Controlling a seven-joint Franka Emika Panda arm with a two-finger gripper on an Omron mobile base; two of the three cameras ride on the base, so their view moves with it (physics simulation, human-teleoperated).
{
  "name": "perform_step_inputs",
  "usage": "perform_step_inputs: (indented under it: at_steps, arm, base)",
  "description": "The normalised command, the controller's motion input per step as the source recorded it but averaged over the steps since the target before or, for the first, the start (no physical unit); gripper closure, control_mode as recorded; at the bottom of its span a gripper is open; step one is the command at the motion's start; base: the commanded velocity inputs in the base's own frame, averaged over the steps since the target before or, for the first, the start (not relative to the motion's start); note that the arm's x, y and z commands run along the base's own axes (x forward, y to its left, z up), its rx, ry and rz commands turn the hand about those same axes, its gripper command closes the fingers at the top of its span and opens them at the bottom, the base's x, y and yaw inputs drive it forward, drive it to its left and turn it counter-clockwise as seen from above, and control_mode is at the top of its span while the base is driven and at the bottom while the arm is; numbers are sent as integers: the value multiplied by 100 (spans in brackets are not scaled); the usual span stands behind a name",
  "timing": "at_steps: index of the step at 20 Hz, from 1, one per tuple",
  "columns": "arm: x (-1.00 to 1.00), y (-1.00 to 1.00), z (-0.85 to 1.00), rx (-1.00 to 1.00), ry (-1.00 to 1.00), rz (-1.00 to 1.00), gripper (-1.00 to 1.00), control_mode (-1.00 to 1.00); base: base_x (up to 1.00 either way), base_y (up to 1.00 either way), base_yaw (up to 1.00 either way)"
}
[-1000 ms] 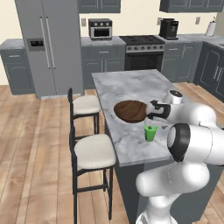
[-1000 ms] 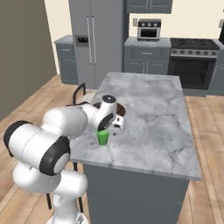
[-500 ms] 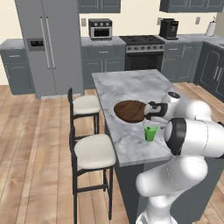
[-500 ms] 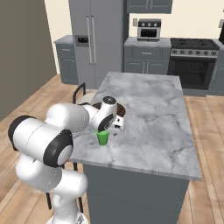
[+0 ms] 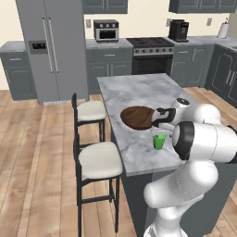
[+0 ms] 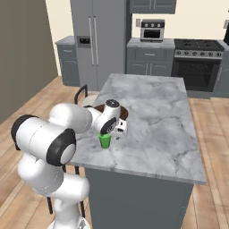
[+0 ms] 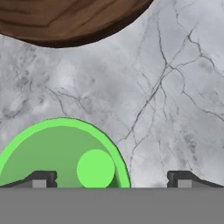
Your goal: Place the cup inside the bowl on the dining table and move the bowl to any counter.
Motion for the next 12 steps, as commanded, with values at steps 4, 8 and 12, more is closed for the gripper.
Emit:
perform_step_inputs:
  at_steps: [4,8,12]
  arm:
    - [0,0,0,0,0,0,-100,-100]
    - [0,0,0,0,0,0,-100,-100]
    - [0,0,0,0,0,0,100,-100]
  base:
    - [0,0,0]
    - [0,0,0]
    - [0,0,0]
